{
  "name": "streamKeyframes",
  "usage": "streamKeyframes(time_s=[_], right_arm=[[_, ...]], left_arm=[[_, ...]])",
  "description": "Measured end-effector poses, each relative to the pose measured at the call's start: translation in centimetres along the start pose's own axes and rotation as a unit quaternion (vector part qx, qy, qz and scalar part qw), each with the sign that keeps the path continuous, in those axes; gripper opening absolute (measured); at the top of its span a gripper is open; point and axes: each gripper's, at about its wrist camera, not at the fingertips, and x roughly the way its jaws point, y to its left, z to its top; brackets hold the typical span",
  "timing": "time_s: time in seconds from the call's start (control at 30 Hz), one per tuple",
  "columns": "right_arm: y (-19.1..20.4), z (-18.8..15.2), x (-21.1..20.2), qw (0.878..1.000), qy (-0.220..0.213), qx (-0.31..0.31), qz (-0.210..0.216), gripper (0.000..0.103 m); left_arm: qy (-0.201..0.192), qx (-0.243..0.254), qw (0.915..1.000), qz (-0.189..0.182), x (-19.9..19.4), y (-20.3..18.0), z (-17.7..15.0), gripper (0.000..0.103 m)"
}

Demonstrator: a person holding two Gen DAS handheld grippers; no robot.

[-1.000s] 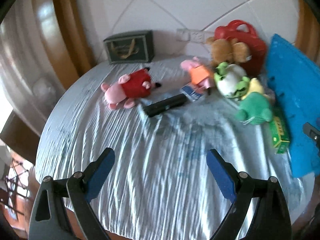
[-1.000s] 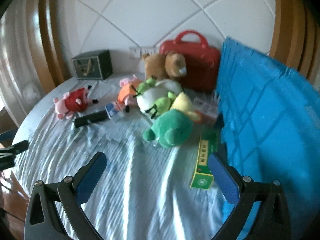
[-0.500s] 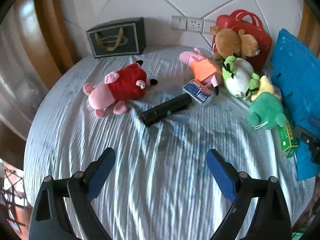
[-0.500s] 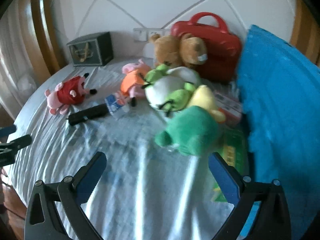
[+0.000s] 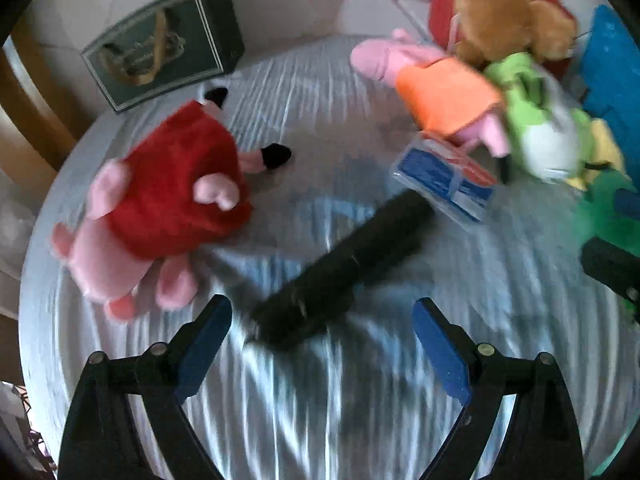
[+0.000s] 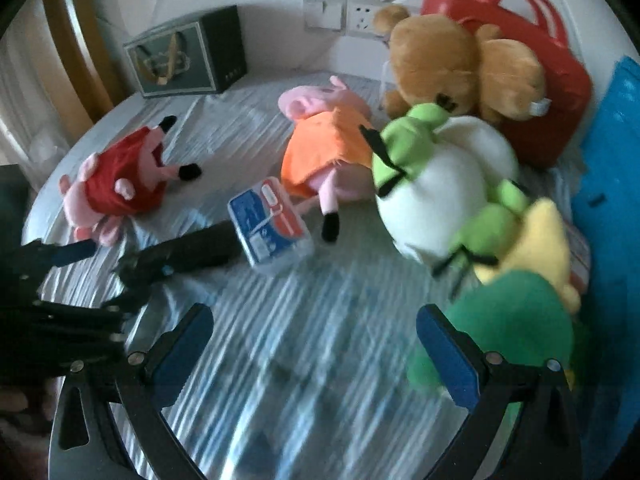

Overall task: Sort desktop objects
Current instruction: 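Grasp the black cylinder with the left tool while the right tool grasps the floss box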

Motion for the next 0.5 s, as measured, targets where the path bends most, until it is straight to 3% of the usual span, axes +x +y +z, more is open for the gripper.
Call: streamKeyframes(time_s=[0.27,0.3,0.4,0.5], right_arm=[[2.1,3.5,5.1,0.999,0.011,-0.034,0.026,0.103],[2.3,3.8,5.6,0.999,0.013,-0.035,0.029,0.103],[2.8,4.3,7.3,0.998,0.022,-0.033,0.048,0.103],[3.3,4.7,8.7,0.997,0.029,-0.031,0.059,0.103]], left_arm=[[0.033,-0.014,0.9991,-0.022,4.7,0.1,0.9,0.087],[0.025,-0.027,0.9988,-0.031,4.7,0.3,0.9,0.082],[0.007,-0.065,0.9978,-0.014,4.1,1.7,0.7,0.057],[0.01,-0.119,0.9928,0.002,3.7,4.0,0.4,0.049]])
